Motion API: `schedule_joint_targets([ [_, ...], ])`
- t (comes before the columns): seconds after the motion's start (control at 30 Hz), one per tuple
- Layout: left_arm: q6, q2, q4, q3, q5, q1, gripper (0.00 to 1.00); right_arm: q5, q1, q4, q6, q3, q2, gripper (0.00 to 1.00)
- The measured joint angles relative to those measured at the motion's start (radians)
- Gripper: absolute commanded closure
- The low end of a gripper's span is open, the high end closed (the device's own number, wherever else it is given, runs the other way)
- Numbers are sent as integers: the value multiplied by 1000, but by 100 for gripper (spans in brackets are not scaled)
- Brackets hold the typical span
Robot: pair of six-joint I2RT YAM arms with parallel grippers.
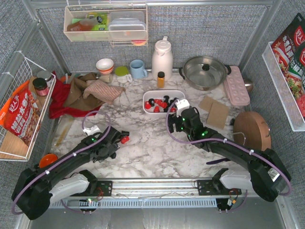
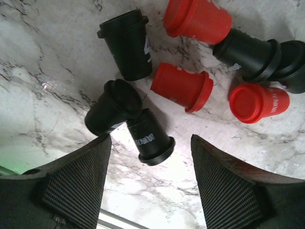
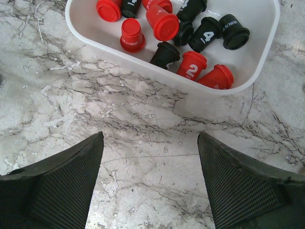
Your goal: Mix the coffee capsules in the storage basket
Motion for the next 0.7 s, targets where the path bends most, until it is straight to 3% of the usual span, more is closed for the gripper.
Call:
schedule_joint_targets([
  [0.27,-114,107,-40,76,19,-3,24,0,0,0,0,0,6,16],
  [0.37,-159,116,-55,78,26,-8,31,-1,0,0,0,0,10,16],
  [0.7,-242,169,-48,67,23,-13,37,-11,0,0,2,0,11,16],
])
